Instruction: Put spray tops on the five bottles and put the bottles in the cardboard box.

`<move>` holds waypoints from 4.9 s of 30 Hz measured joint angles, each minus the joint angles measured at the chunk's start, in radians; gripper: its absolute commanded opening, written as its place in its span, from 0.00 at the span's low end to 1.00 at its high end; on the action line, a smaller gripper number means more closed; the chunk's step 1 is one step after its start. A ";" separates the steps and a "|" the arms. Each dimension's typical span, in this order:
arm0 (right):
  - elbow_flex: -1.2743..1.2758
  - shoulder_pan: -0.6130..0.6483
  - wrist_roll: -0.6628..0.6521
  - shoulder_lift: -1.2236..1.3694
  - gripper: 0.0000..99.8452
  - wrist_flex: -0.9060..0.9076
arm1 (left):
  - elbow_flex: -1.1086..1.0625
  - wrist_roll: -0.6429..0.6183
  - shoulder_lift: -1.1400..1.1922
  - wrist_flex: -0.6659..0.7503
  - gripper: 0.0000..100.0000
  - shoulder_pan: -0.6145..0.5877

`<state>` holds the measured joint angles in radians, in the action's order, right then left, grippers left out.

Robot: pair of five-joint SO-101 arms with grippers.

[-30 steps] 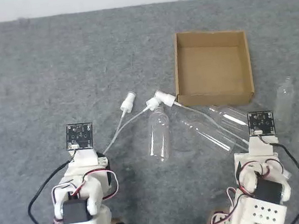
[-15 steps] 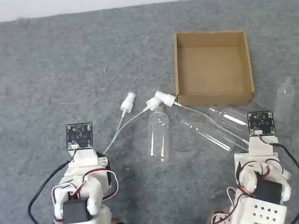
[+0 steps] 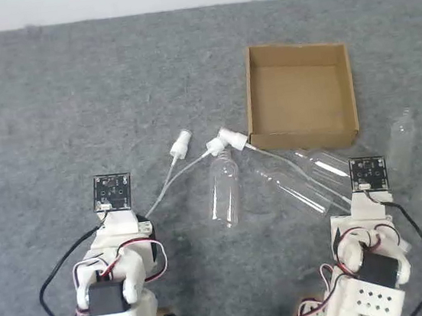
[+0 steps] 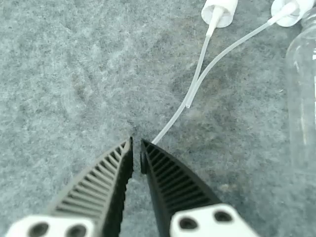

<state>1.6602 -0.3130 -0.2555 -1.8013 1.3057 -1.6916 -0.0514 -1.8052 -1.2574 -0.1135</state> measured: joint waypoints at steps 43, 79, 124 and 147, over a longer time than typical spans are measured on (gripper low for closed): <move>0.000 0.000 0.000 0.000 0.07 0.000 | 0.000 0.000 0.000 0.000 0.02 0.002; -0.400 -0.057 -0.052 0.183 0.15 -0.130 | 0.000 0.000 0.000 0.000 0.02 0.002; -1.459 -0.431 -0.255 2.050 0.01 -0.264 | 0.000 0.000 0.000 0.000 0.02 0.002; -1.392 -0.535 -0.729 2.022 0.01 -0.270 | 0.565 0.482 0.532 0.133 0.02 0.055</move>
<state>0.2685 -0.8485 -0.9843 0.2209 1.0357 -1.1270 0.4304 -1.2727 -1.1239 -0.0583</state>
